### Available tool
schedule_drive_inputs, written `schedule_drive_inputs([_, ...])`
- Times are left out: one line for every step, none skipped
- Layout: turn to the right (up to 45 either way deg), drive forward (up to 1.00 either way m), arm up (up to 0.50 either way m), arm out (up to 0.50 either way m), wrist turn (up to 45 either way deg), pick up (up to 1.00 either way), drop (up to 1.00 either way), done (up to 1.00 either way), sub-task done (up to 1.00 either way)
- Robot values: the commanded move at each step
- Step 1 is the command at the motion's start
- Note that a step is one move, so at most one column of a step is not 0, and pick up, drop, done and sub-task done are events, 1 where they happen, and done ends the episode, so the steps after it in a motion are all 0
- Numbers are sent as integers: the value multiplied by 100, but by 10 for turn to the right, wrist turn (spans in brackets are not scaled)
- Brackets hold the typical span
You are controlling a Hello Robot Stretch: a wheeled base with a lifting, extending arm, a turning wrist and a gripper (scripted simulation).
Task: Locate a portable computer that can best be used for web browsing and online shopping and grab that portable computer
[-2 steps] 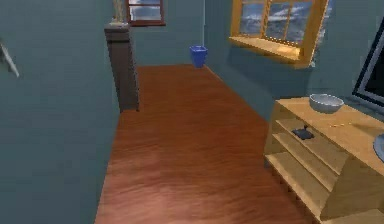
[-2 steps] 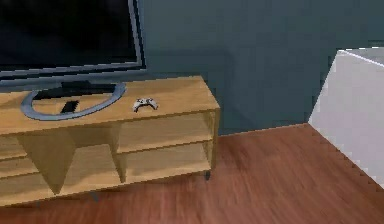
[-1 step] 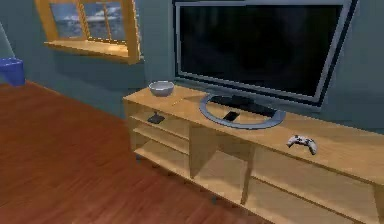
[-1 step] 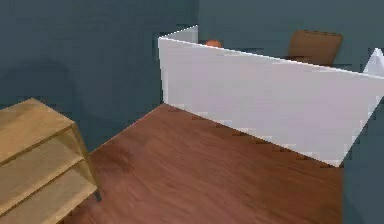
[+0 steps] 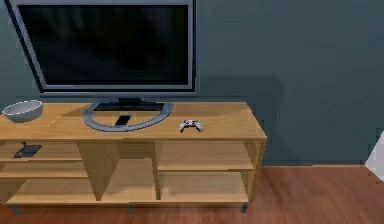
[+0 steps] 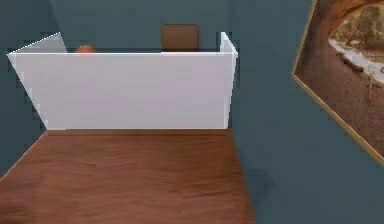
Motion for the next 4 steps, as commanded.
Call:
schedule_drive_inputs([0, 5, 0, 0, 0, 0, 0, 0, 0])
schedule_drive_inputs([-450, 0, 0, 0, 0, 0, 0, 0, 0])
schedule_drive_inputs([-330, 0, 0, 0, 0, 0, 0, 0, 0])
schedule_drive_inputs([0, 100, 0, 0, 0, 0, 0, 0, 0])
